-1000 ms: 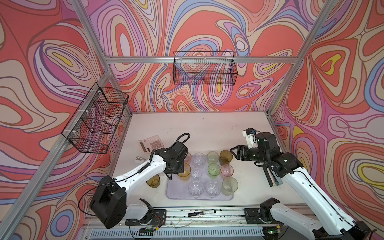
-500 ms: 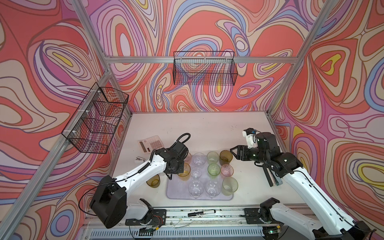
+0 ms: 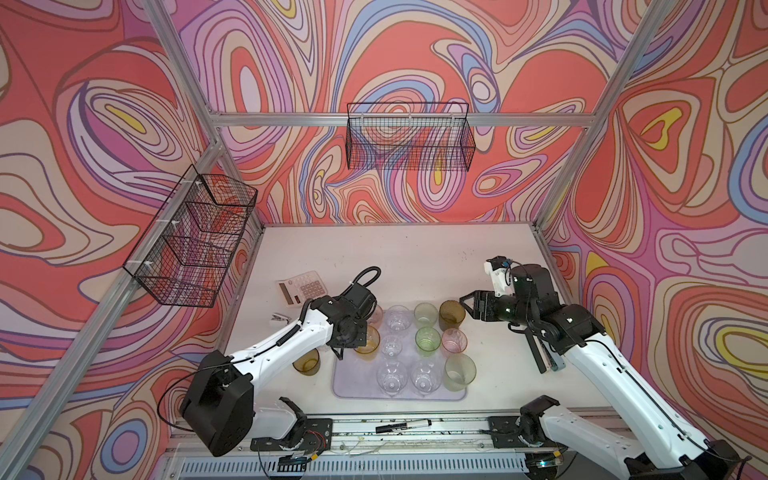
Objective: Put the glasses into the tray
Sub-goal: 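Lower the yellow glass onto the tray beside the pink cup, then open the left gripper to release the yellow glass on the tray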
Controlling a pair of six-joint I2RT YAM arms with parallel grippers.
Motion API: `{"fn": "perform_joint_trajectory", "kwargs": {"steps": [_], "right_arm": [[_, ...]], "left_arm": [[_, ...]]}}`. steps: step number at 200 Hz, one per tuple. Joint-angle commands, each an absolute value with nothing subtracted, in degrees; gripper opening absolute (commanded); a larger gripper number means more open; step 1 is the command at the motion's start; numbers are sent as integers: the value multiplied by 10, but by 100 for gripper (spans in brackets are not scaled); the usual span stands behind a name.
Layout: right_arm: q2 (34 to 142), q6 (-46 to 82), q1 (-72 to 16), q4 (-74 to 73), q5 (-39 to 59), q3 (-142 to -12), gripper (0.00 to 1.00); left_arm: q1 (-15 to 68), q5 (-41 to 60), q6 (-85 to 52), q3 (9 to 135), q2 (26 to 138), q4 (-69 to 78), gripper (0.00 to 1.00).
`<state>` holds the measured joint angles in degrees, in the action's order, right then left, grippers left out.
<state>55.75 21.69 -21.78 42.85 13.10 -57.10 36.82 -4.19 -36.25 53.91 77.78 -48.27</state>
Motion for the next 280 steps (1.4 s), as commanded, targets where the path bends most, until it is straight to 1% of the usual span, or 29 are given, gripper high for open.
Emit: {"fn": "perform_joint_trajectory", "kwargs": {"steps": [1,56,79,108,193,224,280], "right_arm": [[560,211,-216,422,134,-575,70],[558,212,-216,421,134,-574,71],[558,212,-216,422,133,-574,71],[558,210,-216,421,132,-574,70],[553,209,-216,421,137,-572,71],[552,209,-216,421,138,-572,71],[551,206,-216,424,137,-573,71]], "left_arm": [[372,-54,-367,545,784,-506,18],[372,-41,-367,551,782,-506,20],[372,-39,-367,560,776,-516,25],[372,-43,-363,580,770,-543,28],[368,-65,-333,659,758,-624,30],[342,-52,-314,678,759,-649,30],[260,-30,-270,684,748,-668,31]]}}
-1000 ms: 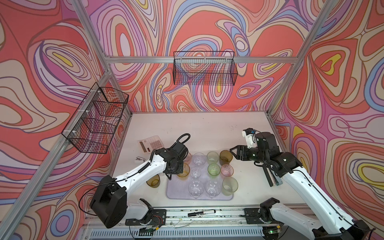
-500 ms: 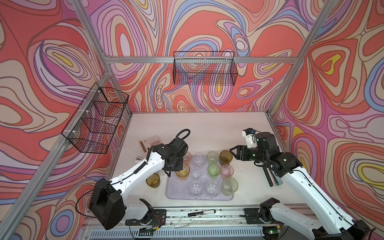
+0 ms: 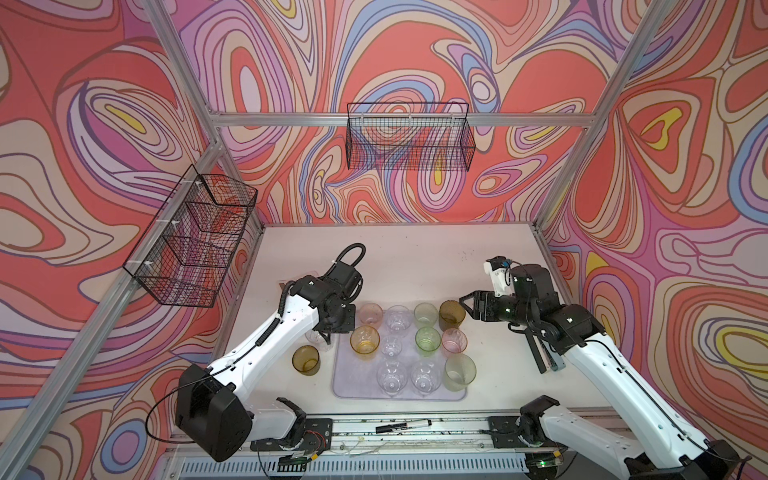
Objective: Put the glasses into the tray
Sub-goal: 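Open the left gripper to release the yellow glass on the tray, then move the left gripper over the clear glass beside the tray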
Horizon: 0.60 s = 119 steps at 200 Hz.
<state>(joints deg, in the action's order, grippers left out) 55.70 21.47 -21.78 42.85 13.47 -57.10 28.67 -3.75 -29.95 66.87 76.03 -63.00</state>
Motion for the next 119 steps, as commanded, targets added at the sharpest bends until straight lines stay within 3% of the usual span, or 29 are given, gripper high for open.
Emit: {"fn": "perform_joint_trajectory", "kwargs": {"steps": [1,119], "right_arm": [[551,206,-216,424,138,-573,71],[561,200,-216,421,139,-572,71]], "left_arm": [[259,-30,-269,684,748,-669,31],[111,-21,-217,662,730,-672,31]]}}
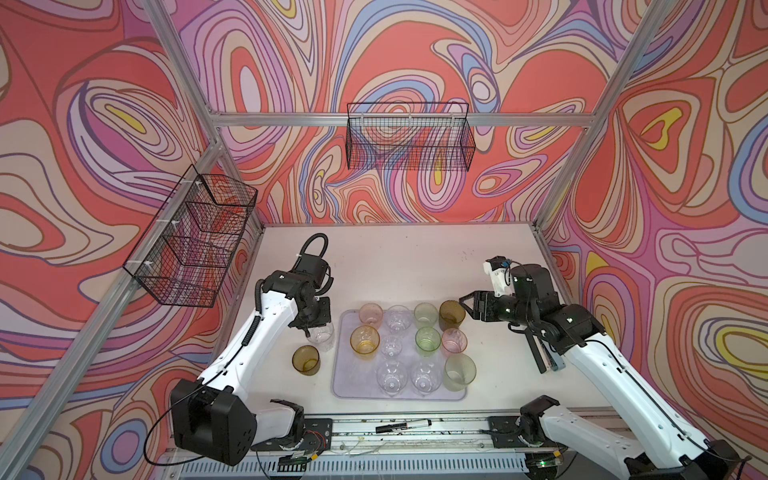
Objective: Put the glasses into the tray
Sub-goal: 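Move the left gripper over the clear glass beside the tray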
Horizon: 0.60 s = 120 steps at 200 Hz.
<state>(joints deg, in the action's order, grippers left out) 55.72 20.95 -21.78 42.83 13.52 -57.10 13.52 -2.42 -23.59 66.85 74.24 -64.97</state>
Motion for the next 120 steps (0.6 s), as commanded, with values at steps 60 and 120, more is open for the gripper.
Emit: {"fn": "perform_joint_trajectory", "kwargs": {"steps": [60,120], "right_arm": [[573,194,-216,418,138,-577,71],[576,189,-216,422,134,-578,71]], "left_arm": [[68,-19,-206,658,748,-670,31],[37,-8,-195,654,780,-655,30]]}}
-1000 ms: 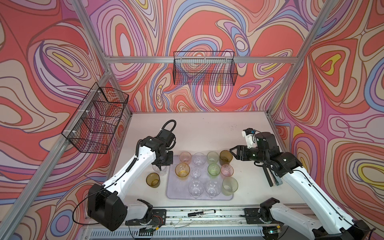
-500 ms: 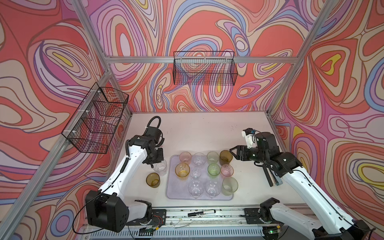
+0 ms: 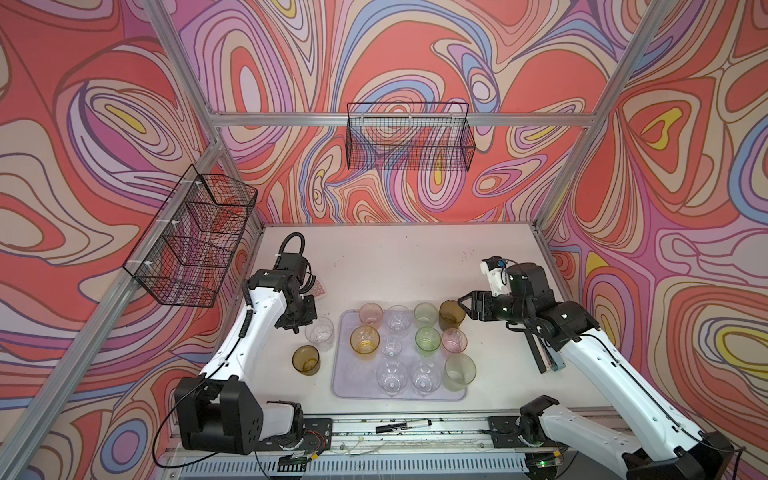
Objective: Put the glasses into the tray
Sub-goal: 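Move the left gripper over the clear glass beside the tray, then lower the left gripper into the clear glass and close on its rim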
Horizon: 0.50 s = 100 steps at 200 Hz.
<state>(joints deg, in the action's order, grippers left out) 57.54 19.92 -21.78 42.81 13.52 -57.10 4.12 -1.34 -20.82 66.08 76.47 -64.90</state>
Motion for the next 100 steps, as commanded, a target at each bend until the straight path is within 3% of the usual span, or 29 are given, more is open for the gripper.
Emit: {"fn": "perform_joint_trajectory", "kwargs": {"steps": [1,100], "right_arm": [[576,189,-216,422,134,-579,71],[571,182,-216,432,122,-579,72]], "left_arm": [[37,-8,-194,654,781,-655,30],[37,3,-183,655,845,-651,29]]}}
